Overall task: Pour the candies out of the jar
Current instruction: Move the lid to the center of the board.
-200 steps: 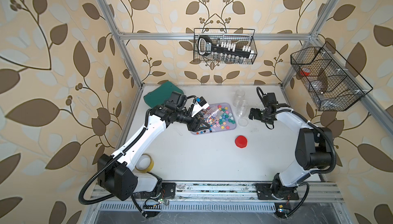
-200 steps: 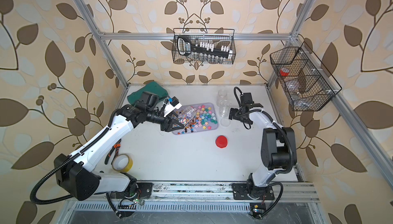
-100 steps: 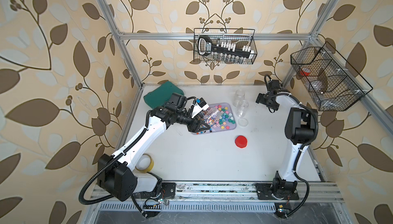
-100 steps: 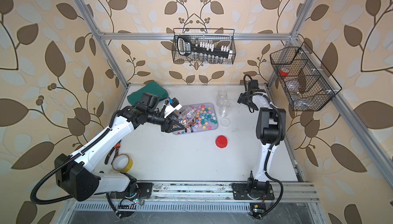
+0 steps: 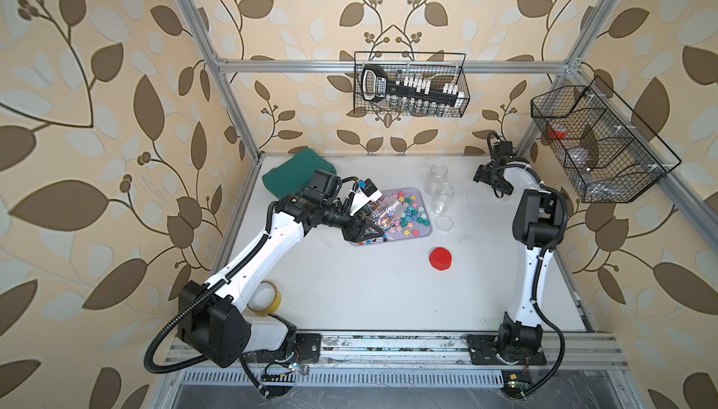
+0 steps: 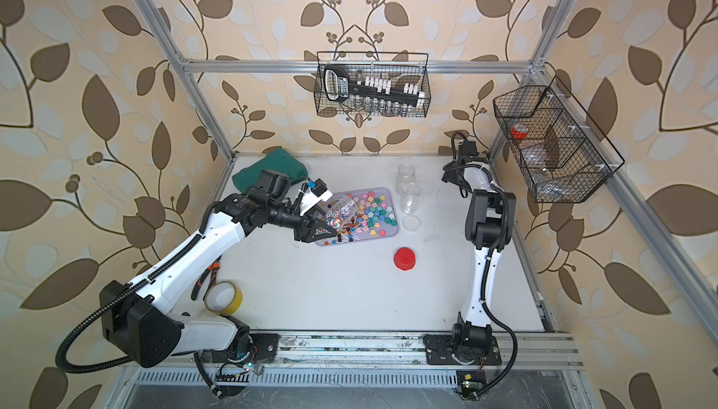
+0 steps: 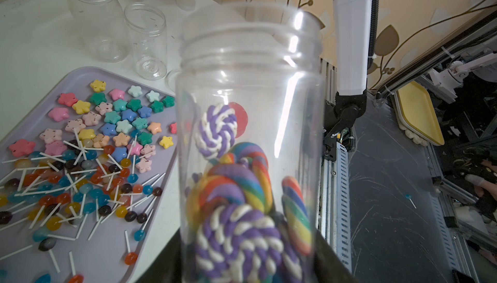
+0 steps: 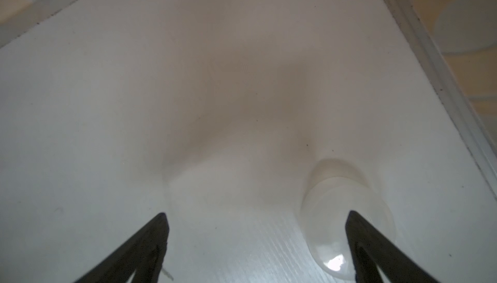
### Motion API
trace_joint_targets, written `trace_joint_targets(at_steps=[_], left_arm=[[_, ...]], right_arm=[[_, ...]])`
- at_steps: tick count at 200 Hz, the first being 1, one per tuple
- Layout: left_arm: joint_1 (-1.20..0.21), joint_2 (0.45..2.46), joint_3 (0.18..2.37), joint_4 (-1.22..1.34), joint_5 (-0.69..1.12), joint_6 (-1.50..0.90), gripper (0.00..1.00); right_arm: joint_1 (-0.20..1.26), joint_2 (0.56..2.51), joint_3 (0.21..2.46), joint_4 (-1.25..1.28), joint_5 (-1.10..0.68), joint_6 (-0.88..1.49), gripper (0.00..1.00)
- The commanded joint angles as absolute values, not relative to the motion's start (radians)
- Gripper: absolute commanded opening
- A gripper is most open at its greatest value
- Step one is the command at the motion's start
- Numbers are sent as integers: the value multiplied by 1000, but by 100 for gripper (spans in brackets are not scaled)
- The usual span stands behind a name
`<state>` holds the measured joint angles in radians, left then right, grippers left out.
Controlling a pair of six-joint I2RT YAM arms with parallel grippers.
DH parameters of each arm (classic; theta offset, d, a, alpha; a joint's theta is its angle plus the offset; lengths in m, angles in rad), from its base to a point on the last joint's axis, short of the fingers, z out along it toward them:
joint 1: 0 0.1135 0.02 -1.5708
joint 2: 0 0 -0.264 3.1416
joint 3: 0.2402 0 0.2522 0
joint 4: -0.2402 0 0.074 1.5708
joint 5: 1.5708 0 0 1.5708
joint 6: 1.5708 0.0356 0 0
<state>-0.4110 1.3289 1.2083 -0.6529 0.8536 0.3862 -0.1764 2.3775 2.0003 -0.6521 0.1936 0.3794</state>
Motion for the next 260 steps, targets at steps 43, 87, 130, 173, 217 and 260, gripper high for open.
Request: trace_joint_targets(at_steps=[43, 87, 130, 173, 217, 260], left_arm=[[-407, 1324, 1218, -634, 858, 402, 24], [-407, 1330, 1223, -635, 859, 403, 24], [-407, 1332, 1224, -634, 861, 402, 24], [-408, 1334, 1227, -636, 861, 403, 24], [-408, 1339, 1231, -637, 862, 403, 24], [-408, 1346, 1233, -637, 864, 403, 24]], right_arm=[[-204, 2441, 2012, -673, 144, 358, 99], [-205, 2396, 1907, -614, 134, 352, 99], [-223, 2407, 1940, -586, 117, 329, 99], [-232, 2417, 1990, -585, 108, 321, 99], [-238, 2415, 1994, -594, 76, 335, 99], [-229, 2345, 1887, -583, 33, 370, 99]])
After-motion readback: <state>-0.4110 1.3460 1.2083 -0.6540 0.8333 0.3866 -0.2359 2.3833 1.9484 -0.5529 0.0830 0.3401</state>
